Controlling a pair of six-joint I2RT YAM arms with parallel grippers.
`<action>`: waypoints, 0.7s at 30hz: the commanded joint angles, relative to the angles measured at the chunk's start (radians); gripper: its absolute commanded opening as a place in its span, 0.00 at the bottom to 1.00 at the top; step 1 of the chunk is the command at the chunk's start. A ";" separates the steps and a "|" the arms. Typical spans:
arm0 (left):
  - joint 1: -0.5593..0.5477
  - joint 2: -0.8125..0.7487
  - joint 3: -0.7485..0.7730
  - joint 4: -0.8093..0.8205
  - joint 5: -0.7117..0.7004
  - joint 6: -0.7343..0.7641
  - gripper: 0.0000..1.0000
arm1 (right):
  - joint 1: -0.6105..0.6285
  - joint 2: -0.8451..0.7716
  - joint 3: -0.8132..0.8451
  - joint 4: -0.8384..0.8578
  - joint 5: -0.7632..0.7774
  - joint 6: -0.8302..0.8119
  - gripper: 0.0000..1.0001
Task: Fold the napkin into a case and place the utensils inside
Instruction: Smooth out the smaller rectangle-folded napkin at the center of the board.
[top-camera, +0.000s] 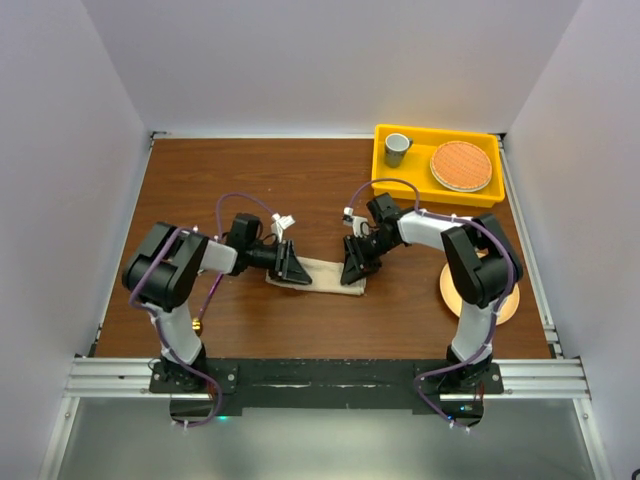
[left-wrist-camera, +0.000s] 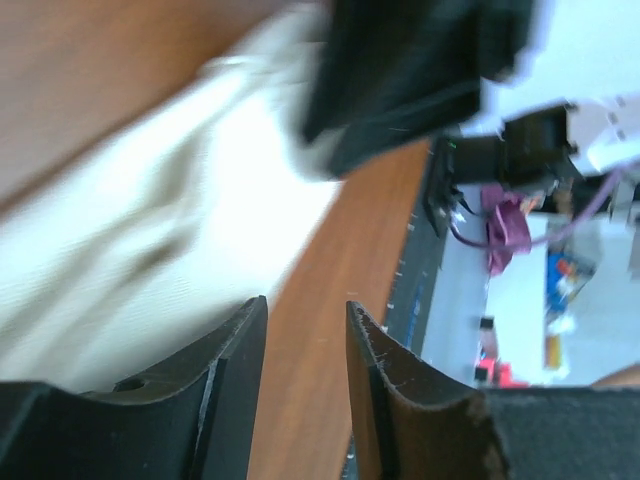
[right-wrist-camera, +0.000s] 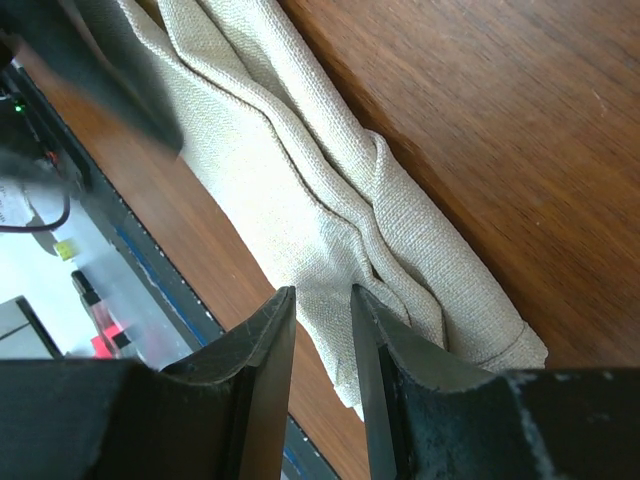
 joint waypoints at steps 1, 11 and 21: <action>0.099 0.100 -0.040 0.038 -0.035 -0.037 0.41 | 0.000 0.091 -0.017 -0.027 0.198 -0.093 0.34; 0.154 -0.050 -0.069 0.034 0.041 -0.095 0.38 | 0.000 0.111 0.018 -0.040 0.201 -0.153 0.34; 0.077 -0.023 0.079 0.199 -0.020 -0.243 0.23 | 0.002 0.116 0.047 -0.050 0.189 -0.202 0.35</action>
